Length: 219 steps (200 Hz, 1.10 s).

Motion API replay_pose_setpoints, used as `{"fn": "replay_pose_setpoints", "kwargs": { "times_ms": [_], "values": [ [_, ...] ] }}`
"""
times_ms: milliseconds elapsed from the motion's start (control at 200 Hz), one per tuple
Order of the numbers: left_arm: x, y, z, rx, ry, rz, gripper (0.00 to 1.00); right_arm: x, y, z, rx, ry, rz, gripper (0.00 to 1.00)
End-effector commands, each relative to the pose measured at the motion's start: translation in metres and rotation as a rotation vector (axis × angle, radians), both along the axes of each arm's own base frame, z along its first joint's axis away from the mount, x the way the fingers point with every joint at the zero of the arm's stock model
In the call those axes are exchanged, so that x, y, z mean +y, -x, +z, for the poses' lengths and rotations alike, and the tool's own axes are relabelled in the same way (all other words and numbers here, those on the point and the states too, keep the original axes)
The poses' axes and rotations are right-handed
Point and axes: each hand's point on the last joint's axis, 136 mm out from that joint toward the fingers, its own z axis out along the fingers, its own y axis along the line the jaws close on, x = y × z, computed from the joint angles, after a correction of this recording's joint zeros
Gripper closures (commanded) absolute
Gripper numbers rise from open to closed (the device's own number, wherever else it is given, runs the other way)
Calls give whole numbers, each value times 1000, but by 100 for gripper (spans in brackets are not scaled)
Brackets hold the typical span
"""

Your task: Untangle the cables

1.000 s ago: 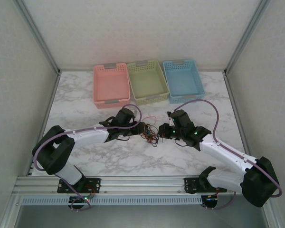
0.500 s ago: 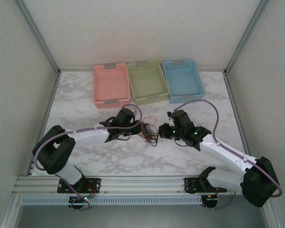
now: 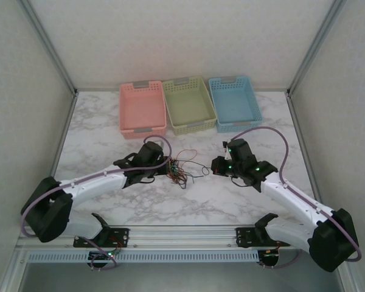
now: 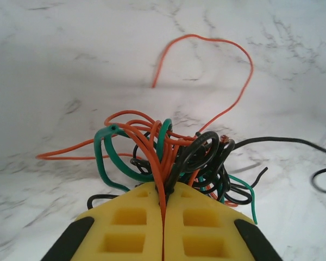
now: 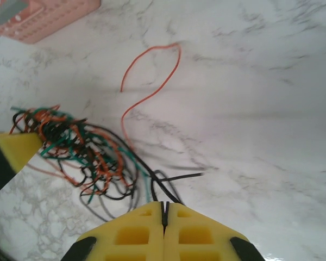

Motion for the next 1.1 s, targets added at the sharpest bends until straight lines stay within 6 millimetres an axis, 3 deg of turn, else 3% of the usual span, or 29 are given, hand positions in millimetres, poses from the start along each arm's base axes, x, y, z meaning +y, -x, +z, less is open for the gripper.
{"fn": "replay_pose_setpoints", "kwargs": {
  "times_ms": [0, 250, 536, 1091],
  "values": [
    [35, 4, -1, -7, -80, 63, 100, -24, -5, 7, -25, 61, -37, 100],
    [75, 9, 14, -26, -80, 140, 100, -76, -11, -7, -1, 118, -178, 100],
    [102, 14, 21, -33, -78, 198, 100, -108, -15, -14, 13, 128, -280, 100],
    [111, 20, 18, -28, -89, 195, 100, -146, -17, -23, 37, 127, -402, 100]
  ]
}}
